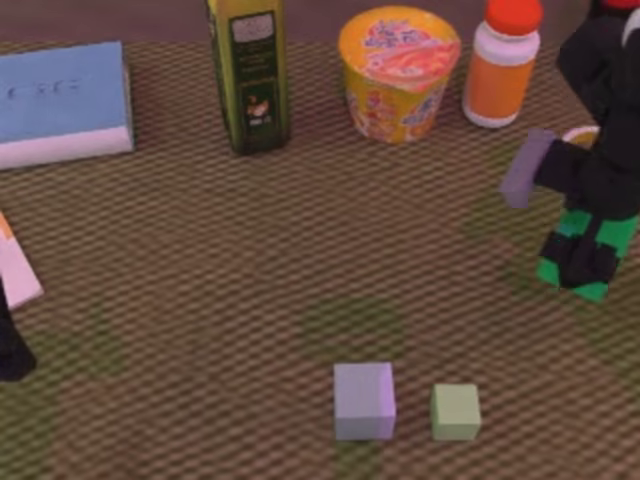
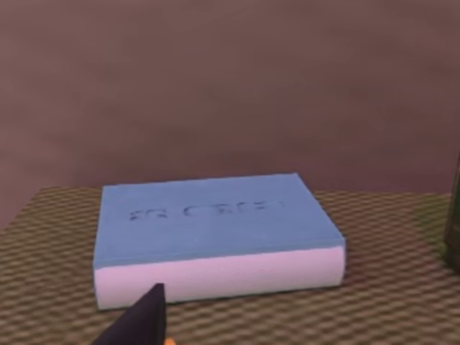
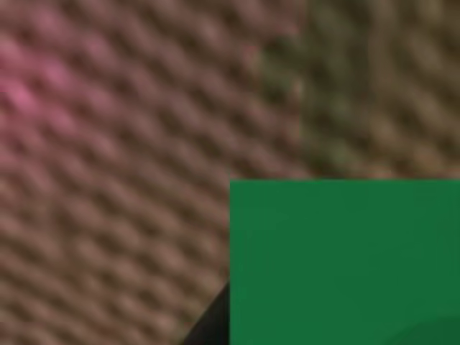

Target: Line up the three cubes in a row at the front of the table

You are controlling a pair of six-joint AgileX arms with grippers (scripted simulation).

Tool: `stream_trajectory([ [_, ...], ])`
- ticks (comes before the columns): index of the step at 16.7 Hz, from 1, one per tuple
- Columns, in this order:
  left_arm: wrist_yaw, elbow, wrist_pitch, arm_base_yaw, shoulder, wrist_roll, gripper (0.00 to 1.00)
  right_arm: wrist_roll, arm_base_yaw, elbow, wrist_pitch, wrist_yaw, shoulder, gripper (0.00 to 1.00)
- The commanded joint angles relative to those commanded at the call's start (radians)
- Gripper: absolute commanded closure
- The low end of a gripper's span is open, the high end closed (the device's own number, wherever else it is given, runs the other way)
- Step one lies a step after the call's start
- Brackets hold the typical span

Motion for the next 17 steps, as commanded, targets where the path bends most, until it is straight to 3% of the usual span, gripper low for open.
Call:
stream_trajectory([
  [6,0.0,0.0,0.0,0.0,0.0,0.0,0.0,0.003,-0.001,0.017,-0.023,0.0,-0.011,1.0],
  [9,0.0,0.0,0.0,0.0,0.0,0.0,0.0,0.023,0.067,0.085,-0.055,0.0,0.032,1.0],
  [12,0.0,0.0,0.0,0.0,0.0,0.0,0.0,0.071,0.22,0.23,-0.12,0.001,0.116,1.0],
  [17,0.0,0.0,0.0,0.0,0.0,0.0,0.0,0.178,0.572,0.514,-0.251,0.001,0.277,1.0],
])
